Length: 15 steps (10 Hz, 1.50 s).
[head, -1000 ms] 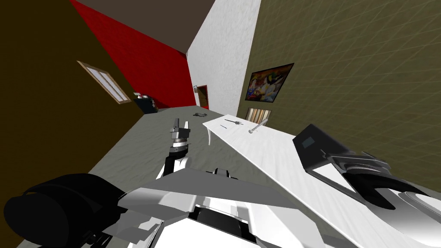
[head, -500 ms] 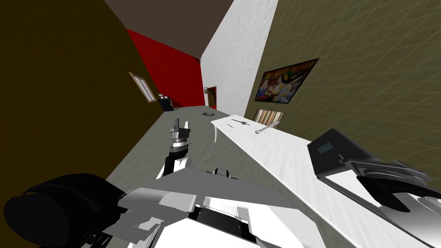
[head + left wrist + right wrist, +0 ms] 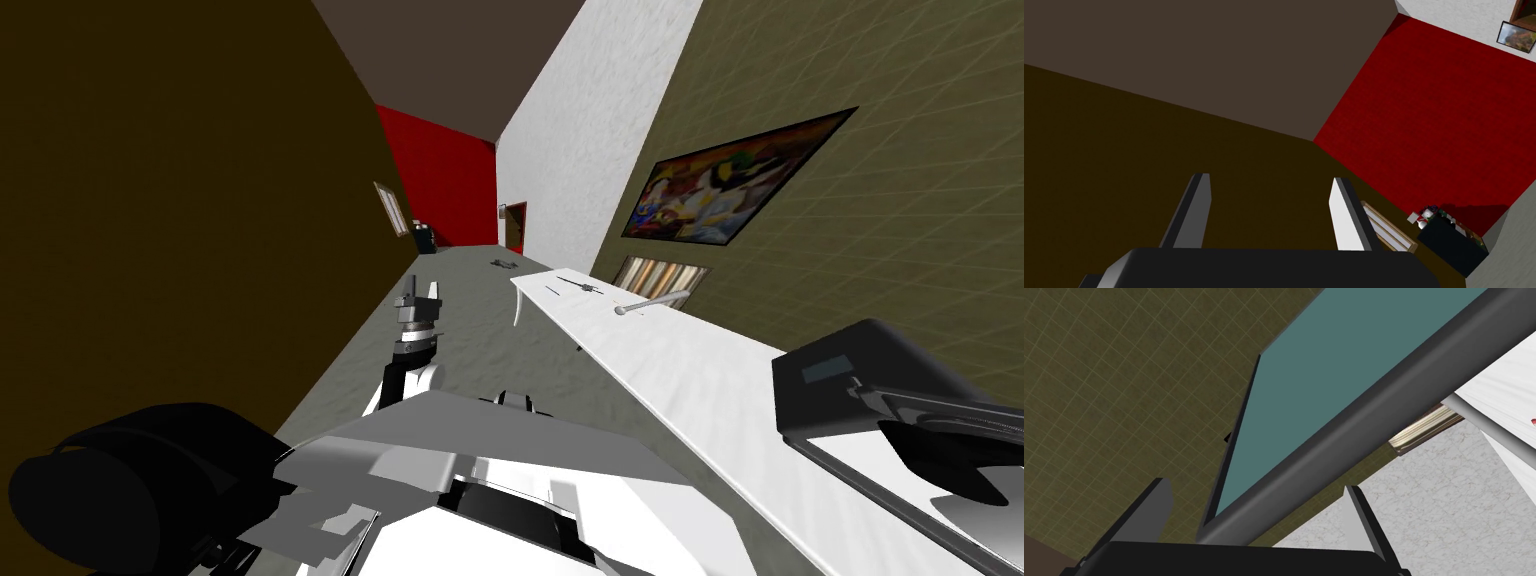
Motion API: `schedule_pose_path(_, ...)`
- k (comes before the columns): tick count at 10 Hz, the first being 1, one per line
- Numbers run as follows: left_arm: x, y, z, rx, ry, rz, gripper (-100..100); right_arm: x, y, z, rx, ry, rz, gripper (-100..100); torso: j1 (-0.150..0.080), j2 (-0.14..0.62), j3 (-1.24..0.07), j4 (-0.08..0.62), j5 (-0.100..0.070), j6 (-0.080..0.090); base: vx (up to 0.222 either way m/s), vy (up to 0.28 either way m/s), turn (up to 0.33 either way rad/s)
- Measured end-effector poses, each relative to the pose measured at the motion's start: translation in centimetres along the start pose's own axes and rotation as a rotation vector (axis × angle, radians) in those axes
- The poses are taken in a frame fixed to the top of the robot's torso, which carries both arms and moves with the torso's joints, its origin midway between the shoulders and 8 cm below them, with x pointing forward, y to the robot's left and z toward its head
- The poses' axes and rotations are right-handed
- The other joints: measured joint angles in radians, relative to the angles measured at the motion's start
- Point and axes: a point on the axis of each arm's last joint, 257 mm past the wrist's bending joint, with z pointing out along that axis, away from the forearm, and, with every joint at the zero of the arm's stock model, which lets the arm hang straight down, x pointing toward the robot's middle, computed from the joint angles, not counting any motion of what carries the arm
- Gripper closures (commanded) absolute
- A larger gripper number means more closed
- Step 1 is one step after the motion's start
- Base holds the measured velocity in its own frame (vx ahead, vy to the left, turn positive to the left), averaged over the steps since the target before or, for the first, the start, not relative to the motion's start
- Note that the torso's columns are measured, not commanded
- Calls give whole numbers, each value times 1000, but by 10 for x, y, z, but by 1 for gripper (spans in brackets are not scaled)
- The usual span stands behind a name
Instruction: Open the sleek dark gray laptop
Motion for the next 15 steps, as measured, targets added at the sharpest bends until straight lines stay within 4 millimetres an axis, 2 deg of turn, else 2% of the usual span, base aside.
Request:
schedule_pose_path(4,0,0,0,0,0,0,0,30,-25,9,61,61,5,-100,0,4,2,1,0,-1,-89,12,229)
schedule_pose_path(5,0,0,0,0,0,0,0,31,-26,10,64,63,5,100,-1,1,1,1,0,0,40,-10,-318)
schedule_pose_path(9,0,0,0,0,0,1,0,8,0,-1,-6,7,2,100,1,-2,-2,-2,1,1,175,-32,-360)
schedule_pose_path(12,0,0,0,0,0,1,0,-21,33,-14,-87,-68,-8,100,-1,4,2,0,-1,-4,185,3,-380)
schedule_pose_path(15,0,0,0,0,0,1,0,-44,60,-28,-147,-126,-9,100,-1,4,2,1,-1,2,108,16,-202)
